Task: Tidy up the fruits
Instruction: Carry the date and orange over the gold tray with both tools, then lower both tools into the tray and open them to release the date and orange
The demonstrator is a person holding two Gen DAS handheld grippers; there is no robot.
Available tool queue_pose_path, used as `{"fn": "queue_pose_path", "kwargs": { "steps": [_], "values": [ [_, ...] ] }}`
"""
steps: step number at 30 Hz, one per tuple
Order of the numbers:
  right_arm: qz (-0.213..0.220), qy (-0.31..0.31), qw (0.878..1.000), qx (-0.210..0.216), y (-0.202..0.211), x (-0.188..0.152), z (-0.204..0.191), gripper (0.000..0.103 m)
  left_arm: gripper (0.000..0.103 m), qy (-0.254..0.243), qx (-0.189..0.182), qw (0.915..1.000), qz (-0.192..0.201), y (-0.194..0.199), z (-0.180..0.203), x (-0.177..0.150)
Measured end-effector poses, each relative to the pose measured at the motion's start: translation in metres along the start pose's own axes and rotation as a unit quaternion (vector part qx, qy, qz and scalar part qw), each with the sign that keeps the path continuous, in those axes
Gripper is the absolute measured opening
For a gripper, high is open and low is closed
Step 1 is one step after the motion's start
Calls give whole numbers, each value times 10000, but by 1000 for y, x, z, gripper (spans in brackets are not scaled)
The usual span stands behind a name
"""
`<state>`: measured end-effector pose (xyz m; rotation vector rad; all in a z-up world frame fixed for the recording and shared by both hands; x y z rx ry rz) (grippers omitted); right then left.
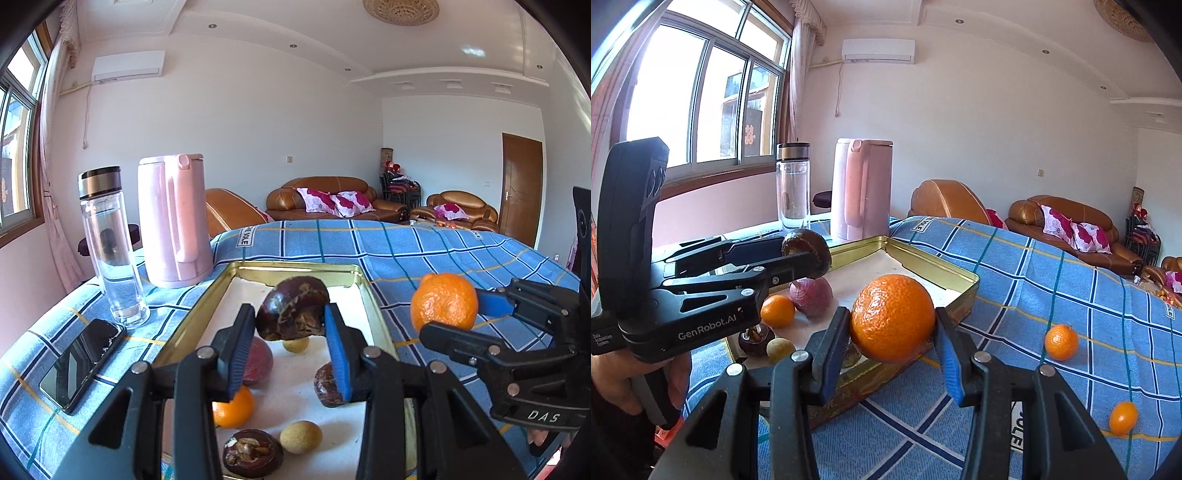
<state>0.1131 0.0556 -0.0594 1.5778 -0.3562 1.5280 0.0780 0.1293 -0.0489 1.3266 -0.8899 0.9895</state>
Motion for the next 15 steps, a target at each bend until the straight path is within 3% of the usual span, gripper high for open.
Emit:
{"fn": "queue_pose_path", "kwargs": {
  "steps": [15],
  "values": [
    [-123, 277, 9992, 256, -16, 0, -35, 47, 40, 43, 183, 9998, -100, 4, -17, -8]
  ]
}}
Point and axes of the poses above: each gripper's, at about its wrist camera, not at the fingertips, and y roughly against the way its jaws point, z to its right, x to its top, the point moved 7 cm from there along -y, roughly the way its jaws point, and after that the axes turned 10 degrees about -x, right-handed, at the moved point
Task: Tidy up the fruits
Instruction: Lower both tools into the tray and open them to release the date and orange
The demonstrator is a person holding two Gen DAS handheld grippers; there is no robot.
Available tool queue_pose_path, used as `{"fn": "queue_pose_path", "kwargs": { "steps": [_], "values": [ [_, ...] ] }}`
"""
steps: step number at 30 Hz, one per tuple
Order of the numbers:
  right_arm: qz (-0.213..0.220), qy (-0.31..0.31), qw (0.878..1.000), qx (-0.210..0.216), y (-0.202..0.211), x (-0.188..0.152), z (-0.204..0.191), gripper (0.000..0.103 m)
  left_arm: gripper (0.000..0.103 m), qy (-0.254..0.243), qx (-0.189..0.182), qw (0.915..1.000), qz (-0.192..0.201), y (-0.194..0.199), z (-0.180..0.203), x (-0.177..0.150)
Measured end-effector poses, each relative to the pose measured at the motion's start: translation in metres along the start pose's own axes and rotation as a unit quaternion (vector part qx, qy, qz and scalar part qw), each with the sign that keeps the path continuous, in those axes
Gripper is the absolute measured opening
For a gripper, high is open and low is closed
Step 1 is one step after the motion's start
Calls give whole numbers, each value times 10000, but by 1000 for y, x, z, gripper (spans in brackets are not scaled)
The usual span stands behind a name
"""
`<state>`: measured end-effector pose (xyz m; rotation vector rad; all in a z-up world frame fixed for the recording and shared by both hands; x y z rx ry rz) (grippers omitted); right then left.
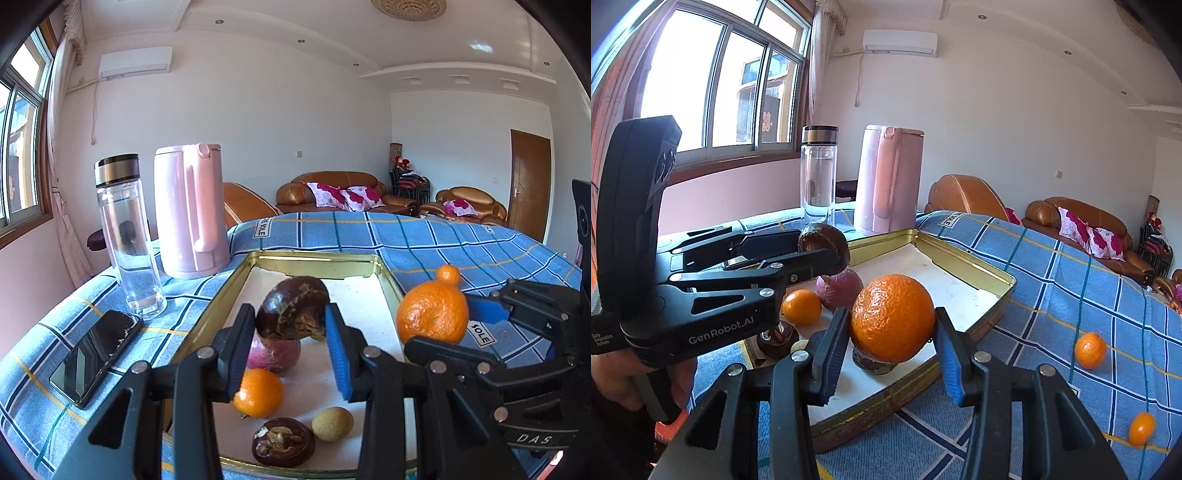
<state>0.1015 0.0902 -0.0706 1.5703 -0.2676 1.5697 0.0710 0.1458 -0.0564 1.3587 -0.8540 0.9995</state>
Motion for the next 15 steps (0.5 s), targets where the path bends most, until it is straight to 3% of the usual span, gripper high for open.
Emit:
{"fn": "queue_pose_path", "kwargs": {
  "steps": [15],
  "values": [
    [-373, 115, 9991, 185, -18, -3, -11, 47, 40, -18, 58, 9997, -219, -6, -9, -11]
  ]
}}
Point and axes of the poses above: each gripper's, at about its wrist camera, not at the fingertips, and y roughly against the way its jaws point, z to its right, x to its top, the point moved 7 cm from there along -y, roughly the way its jaws point, and after that the axes turned 10 degrees about -x, right-handed, at the moved point
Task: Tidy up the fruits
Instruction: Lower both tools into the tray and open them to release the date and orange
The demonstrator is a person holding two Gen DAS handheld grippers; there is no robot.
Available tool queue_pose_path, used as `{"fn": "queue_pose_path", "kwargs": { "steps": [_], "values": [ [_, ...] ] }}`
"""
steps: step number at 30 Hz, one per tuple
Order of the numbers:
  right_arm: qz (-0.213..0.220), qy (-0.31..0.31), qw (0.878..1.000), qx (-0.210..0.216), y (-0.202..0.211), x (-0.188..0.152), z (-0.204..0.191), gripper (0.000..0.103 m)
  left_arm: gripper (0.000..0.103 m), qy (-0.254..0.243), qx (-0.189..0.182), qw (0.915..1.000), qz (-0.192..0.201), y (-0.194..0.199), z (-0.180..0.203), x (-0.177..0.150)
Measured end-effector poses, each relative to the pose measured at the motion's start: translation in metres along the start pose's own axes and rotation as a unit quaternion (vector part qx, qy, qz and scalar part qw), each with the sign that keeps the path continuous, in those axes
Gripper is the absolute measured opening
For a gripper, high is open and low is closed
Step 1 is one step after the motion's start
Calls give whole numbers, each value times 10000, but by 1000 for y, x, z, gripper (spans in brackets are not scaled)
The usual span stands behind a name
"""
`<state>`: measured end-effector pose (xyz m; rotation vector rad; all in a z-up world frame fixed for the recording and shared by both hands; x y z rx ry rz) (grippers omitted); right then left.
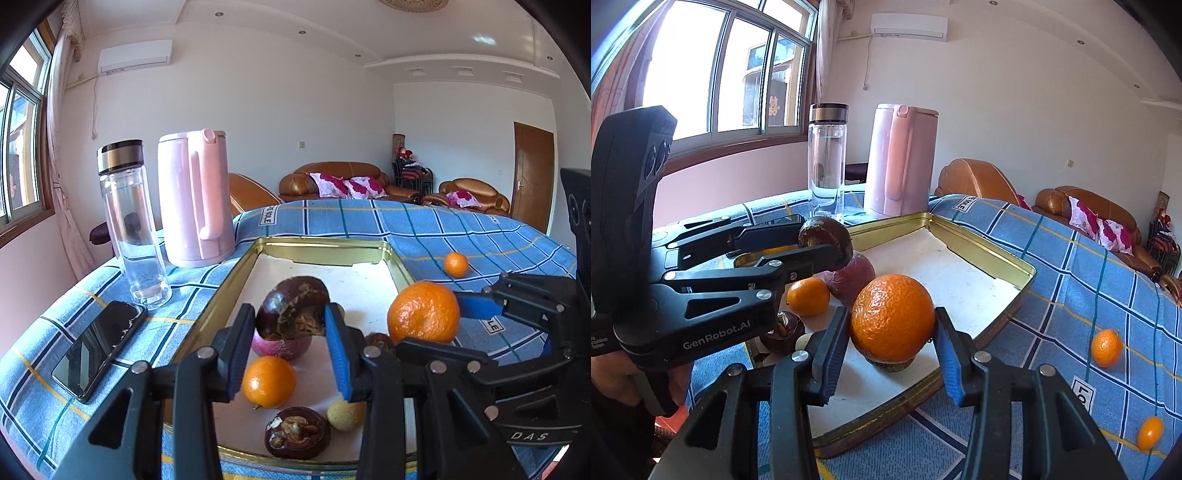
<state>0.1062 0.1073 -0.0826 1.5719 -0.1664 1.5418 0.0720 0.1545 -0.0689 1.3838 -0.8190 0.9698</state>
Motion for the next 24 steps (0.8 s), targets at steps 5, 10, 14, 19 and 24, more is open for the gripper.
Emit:
{"fn": "queue_pose_path", "kwargs": {
  "steps": [5, 10, 14, 19, 24],
  "values": [
    [-274, 180, 9994, 114, -10, -5, -8, 47, 40, -37, 3, 9999, -159, -5, -2, -7],
    [-433, 332, 9983, 199, -15, -8, -16, 48, 40, -19, 12, 9996, -268, -8, -5, -12],
    [-419, 348, 9982, 260, -14, -8, -17, 49, 40, -28, 15, 9995, -324, -10, -5, -15],
    [-353, 284, 9987, 231, -11, -7, -15, 57, 45, -24, 74, 9995, -309, -7, -5, -17],
    [-62, 245, 9997, -5, 3, -5, -3, 65, 65, -46, 118, 9998, -138, 2, -2, -10]
  ]
}}
Point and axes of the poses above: each gripper's, at about its wrist camera, not at the fingertips, and y roughly against the way its jaws point, z to its right, x to its top, the point moved 7 cm from there along -y, roughly the way its jaws point, and after that the axes turned 10 degrees about -x, right-handed, at the moved point
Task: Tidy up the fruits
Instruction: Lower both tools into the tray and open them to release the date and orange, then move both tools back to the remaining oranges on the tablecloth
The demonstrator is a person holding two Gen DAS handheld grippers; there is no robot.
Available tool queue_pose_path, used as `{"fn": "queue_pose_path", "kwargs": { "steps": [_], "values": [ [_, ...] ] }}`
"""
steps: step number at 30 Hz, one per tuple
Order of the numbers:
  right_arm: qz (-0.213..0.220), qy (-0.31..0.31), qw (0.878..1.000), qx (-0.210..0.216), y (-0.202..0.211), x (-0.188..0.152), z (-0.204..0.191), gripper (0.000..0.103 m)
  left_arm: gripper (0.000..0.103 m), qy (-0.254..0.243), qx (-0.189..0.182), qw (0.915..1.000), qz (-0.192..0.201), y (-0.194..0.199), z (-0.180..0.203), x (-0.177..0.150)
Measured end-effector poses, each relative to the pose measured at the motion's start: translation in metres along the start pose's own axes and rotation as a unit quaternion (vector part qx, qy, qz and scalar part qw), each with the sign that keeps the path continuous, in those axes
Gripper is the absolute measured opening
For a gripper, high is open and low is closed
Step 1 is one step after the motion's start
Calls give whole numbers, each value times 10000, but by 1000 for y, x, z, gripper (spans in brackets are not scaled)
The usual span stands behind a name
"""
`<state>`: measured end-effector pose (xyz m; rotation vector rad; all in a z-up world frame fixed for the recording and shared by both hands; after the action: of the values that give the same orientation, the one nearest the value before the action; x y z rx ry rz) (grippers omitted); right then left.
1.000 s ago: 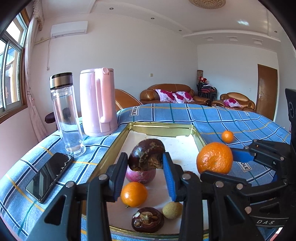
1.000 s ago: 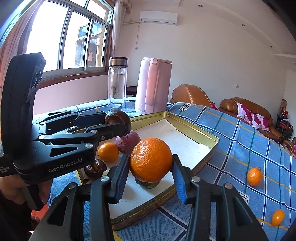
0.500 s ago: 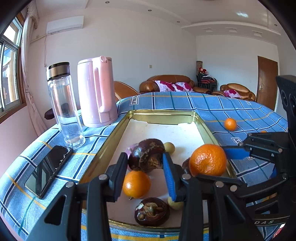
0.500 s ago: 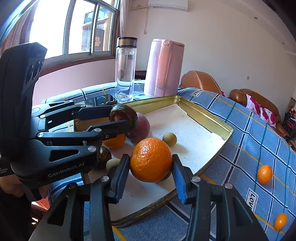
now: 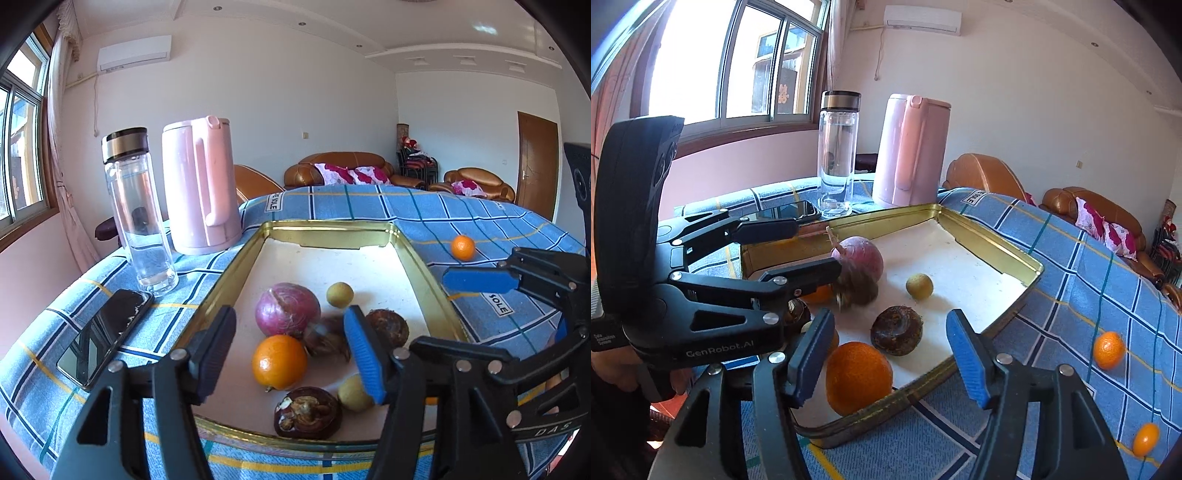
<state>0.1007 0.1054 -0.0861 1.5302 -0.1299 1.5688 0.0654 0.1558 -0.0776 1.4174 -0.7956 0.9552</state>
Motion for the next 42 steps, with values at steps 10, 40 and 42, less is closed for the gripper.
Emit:
{"fn": "queue_pose_path", "kwargs": {
  "steps": [10, 40, 42],
  "values": [
    [94, -469, 9938, -999, 39, -4, 91, 67, 96, -135, -342, 9985, 407, 16, 39, 31],
    [-1825, -1916, 9434, -1997, 16, -126, 277, 38, 103, -996, -1280, 9850, -588, -80, 197, 78],
    [-1721, -1968, 9423, -2092, 17, -119, 282, 38, 103, -878, -1275, 9857, -672, -92, 202, 81]
  ]
}}
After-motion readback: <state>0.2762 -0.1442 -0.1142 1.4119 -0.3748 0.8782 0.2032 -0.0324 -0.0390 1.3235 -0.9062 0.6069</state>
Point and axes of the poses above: each gripper's, at about its wrist camera, not at the fingertips, and y roughly against the way its jaws point, z to its right, x to its top, the point moved 7 cm from there along -y, roughly the way its jaws point, and after that the axes turned 10 degrees about -x, right-handed, at the moved point
